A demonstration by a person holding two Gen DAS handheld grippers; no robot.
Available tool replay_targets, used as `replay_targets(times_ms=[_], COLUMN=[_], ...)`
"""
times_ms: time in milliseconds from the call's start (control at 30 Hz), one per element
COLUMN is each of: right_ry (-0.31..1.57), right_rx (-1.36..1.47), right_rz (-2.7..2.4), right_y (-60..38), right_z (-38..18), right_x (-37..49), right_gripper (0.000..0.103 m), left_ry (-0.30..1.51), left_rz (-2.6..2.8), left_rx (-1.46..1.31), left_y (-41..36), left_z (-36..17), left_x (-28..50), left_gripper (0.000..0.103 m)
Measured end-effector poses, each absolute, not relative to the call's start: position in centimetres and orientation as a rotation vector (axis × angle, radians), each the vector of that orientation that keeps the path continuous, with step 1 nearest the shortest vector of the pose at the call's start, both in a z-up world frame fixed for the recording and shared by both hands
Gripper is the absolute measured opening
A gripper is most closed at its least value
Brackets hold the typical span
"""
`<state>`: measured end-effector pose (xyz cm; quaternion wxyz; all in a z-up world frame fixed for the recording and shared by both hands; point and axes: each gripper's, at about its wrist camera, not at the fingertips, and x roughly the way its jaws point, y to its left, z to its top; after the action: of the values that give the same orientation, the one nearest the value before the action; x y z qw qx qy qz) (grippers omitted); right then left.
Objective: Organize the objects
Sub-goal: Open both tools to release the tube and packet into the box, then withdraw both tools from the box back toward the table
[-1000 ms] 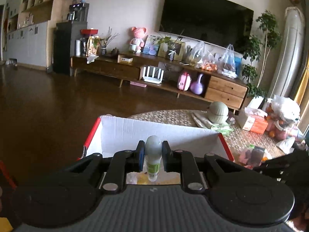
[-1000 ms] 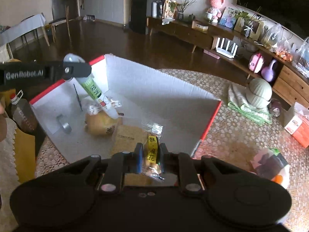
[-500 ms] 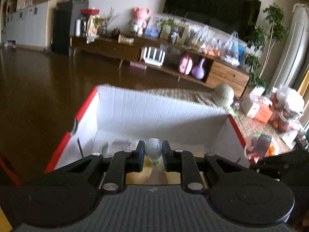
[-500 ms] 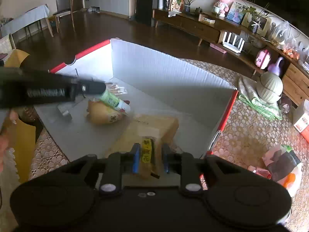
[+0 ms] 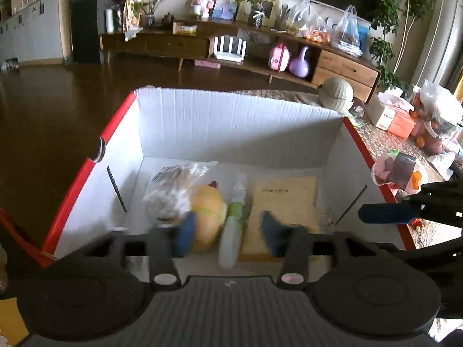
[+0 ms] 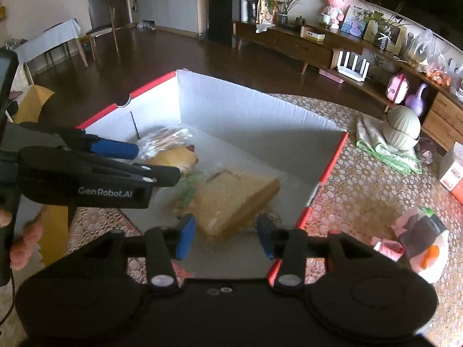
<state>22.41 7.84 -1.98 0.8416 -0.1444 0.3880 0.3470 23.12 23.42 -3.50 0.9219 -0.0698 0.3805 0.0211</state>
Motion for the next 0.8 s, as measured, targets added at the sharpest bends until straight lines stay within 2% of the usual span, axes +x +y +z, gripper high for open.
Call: replay_targets(times_ms=[467,733,800], right_ry=[0.764,0.708,0.698], right_rx=[-0.249,-0.205,-0.197], right_rz=[0.733,0.740,0.740], right_y=[3.9,0.6,-0.4], right_z=[1.6,4.1,4.4], right_x=[19.3,16.9,16.3], right_gripper=[0.052,0.064,0.067], left_ry=[0.723,0.670,0.660], left_rz=[0.037,0.013,0.010], left_rx=[-0.103,-0.065,-0.060], left_y=[20.8,18.0,17.2], left_z=[-0.2,2.3,2.8], left_x=[19.8,17.4,16.9], left_gripper=[0.065,0.065,0.070])
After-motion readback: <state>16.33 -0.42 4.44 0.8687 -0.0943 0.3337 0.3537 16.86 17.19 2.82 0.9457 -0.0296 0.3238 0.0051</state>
